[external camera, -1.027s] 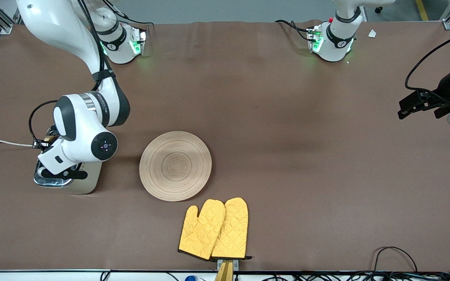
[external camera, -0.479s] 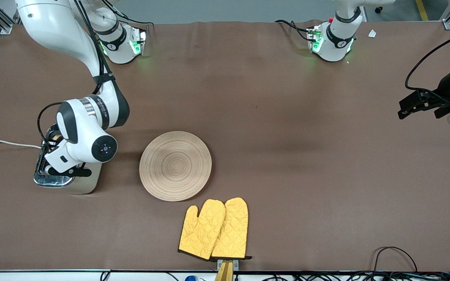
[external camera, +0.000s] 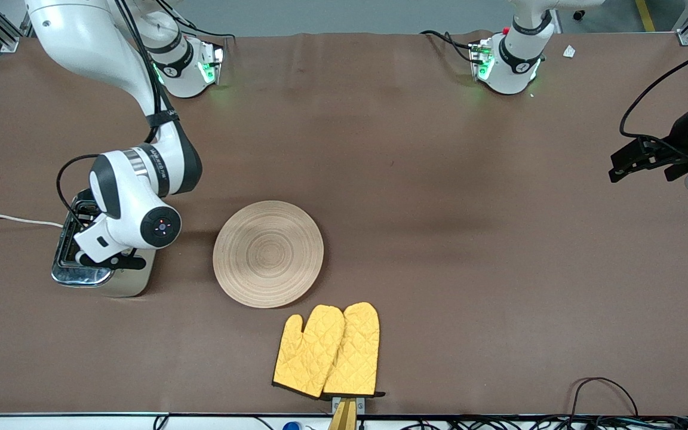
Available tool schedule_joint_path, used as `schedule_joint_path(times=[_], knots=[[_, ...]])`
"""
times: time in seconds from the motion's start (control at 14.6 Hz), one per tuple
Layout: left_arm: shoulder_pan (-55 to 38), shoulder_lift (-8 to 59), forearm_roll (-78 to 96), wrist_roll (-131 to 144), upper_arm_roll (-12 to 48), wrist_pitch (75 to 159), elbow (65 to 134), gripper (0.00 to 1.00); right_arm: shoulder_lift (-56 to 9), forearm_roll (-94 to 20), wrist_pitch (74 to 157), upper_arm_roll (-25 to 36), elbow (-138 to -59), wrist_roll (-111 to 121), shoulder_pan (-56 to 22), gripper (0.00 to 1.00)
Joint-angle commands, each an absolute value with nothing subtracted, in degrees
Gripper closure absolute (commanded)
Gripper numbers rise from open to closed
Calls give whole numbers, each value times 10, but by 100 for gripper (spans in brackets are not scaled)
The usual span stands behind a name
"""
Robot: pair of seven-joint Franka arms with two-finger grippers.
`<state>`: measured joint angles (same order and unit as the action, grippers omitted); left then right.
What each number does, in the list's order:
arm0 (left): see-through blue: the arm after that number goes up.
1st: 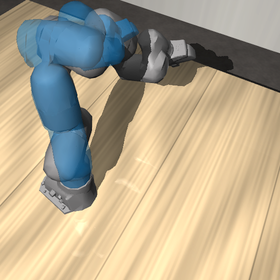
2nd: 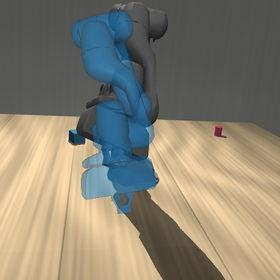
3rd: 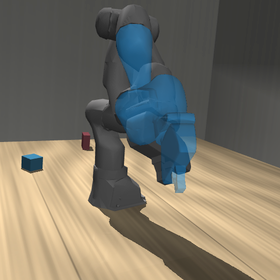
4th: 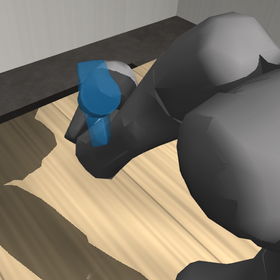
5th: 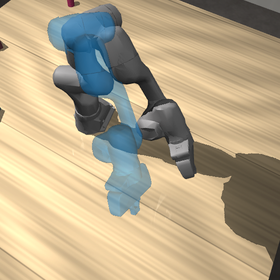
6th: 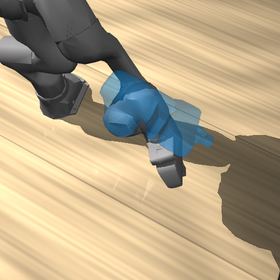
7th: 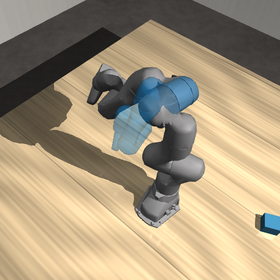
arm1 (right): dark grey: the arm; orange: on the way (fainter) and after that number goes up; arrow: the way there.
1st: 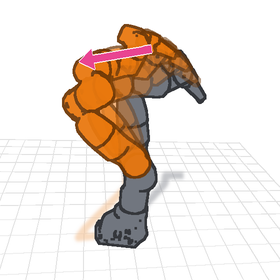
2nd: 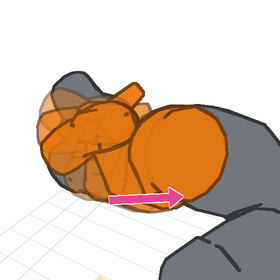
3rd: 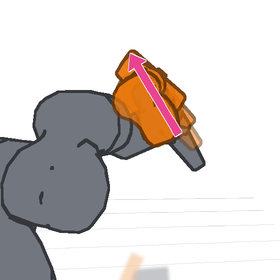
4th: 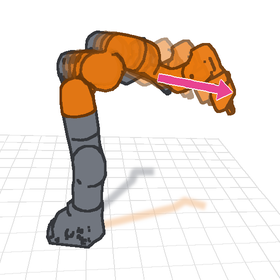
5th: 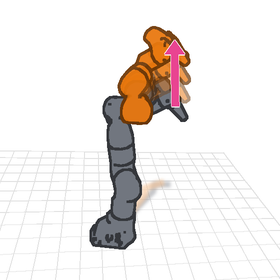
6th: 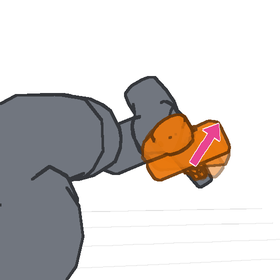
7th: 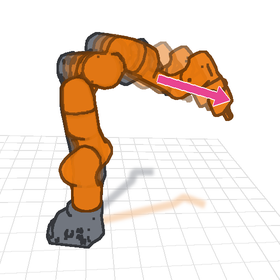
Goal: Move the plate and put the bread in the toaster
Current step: 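Lower the bread into the toaster slot and open the right gripper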
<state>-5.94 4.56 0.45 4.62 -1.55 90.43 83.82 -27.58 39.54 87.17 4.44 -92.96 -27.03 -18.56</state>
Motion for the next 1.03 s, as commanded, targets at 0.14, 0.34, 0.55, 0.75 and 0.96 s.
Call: schedule_joint_path(times=[0.14, 0.34, 0.55, 0.75, 0.96], knots=[[-59, 41, 9, 49, -16, 892, 831, 0, -263, 308, 827, 42, -852, -274, -177, 0], [-59, 41, 7, 50, -16, 892, 831, 0, -240, 265, 808, 40, -824, -275, -178, 0], [-60, 41, 8, 50, -16, 892, 831, 0, -181, 185, 806, 45, -822, -283, -171, 0], [-60, 41, 7, 50, -16, 892, 831, 0, -127, 148, 799, 45, -822, -277, -166, 0], [-59, 41, 8, 50, -16, 892, 831, 0, -86, 109, 799, 45, -827, -238, -138, 0]])
